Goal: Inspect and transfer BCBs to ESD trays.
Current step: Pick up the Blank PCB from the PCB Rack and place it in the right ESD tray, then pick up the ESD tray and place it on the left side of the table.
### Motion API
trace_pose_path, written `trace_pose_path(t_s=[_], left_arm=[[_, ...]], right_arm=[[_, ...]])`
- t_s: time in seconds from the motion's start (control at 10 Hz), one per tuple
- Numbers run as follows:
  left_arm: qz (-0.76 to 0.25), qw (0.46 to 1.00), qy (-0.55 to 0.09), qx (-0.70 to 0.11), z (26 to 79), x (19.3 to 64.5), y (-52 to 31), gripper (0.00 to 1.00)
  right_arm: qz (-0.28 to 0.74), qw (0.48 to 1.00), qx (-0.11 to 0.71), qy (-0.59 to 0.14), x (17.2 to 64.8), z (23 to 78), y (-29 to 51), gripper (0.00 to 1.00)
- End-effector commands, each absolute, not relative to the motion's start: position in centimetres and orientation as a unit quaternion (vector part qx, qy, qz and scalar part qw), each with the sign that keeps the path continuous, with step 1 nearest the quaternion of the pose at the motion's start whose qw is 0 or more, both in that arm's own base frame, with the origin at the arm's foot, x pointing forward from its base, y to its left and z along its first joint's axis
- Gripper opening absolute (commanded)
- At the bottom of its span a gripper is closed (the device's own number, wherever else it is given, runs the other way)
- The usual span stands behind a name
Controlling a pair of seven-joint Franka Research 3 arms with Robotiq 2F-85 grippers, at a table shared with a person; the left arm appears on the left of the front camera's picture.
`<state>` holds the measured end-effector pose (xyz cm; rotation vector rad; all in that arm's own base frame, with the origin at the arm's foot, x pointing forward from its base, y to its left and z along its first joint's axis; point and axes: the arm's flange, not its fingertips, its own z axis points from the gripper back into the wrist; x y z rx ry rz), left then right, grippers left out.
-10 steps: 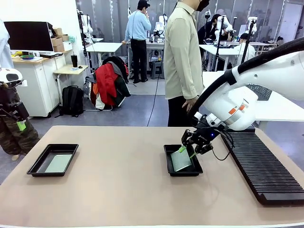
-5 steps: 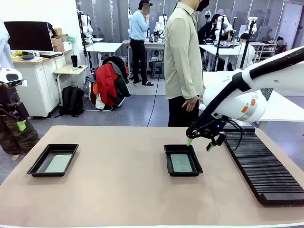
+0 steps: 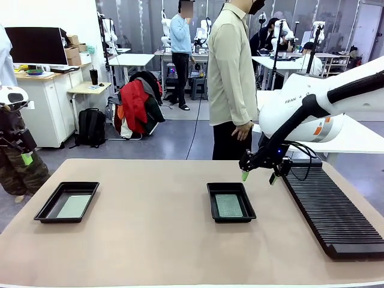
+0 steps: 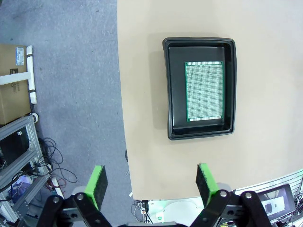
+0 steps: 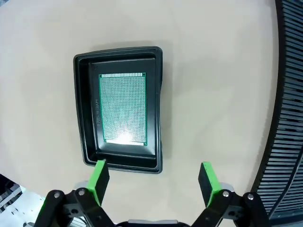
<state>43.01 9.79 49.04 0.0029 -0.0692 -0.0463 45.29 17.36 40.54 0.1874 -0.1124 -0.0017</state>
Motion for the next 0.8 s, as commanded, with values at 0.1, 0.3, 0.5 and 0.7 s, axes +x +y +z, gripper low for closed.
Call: trace_pose_path(t_s=[0.1, 0.3, 0.5, 0.7], left_arm=[[-0.021, 0.999, -0.039, 0.001, 48.92, 43.02, 9.76, 1.00], [-0.021, 0.999, -0.039, 0.001, 48.92, 43.02, 9.76, 1.00], [-0.021, 0.999, -0.039, 0.001, 48.92, 43.02, 9.76, 1.00], [-0.021, 0.999, -0.039, 0.001, 48.92, 43.02, 9.76, 1.00]], right_arm=[[-0.004, 0.993, 0.101, -0.060, 45.28, 40.14, 17.27, 1.00], [-0.004, 0.993, 0.101, -0.060, 45.28, 40.14, 17.27, 1.00], [-0.004, 0.993, 0.101, -0.060, 45.28, 40.14, 17.27, 1.00], [-0.004, 0.993, 0.101, -0.060, 45.28, 40.14, 17.27, 1.00]])
